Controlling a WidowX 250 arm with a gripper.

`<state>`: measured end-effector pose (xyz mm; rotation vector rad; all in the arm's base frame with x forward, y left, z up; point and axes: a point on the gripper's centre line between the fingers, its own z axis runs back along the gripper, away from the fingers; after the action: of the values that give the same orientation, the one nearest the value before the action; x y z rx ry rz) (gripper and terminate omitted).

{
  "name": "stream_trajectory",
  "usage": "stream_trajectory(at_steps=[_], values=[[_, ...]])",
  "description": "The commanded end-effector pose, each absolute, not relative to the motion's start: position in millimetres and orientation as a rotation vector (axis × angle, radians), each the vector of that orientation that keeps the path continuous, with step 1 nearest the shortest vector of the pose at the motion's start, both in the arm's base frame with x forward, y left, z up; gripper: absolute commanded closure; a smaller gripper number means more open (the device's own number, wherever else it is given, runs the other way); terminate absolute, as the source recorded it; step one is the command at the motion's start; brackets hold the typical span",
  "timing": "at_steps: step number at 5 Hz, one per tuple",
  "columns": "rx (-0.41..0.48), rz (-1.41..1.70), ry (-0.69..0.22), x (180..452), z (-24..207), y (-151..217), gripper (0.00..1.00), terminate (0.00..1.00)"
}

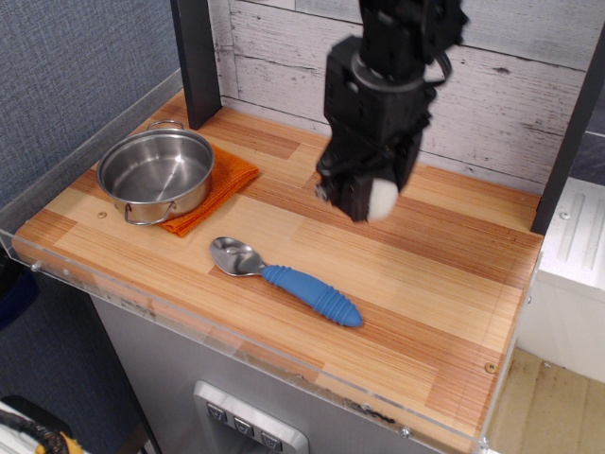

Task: Place the white and black vegetable to the top right corner of the orange cloth.

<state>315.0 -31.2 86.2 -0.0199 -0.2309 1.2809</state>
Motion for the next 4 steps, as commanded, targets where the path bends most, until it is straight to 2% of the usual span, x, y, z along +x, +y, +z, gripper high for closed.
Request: stream_trajectory(at_steps=[1, 4], values=[[-0.035, 1.329, -0.259, 353.7, 83.9, 8.9, 1.0, 0.0], [0.029, 1.414, -0.228, 378.7, 50.9, 48.1, 1.0, 0.0]])
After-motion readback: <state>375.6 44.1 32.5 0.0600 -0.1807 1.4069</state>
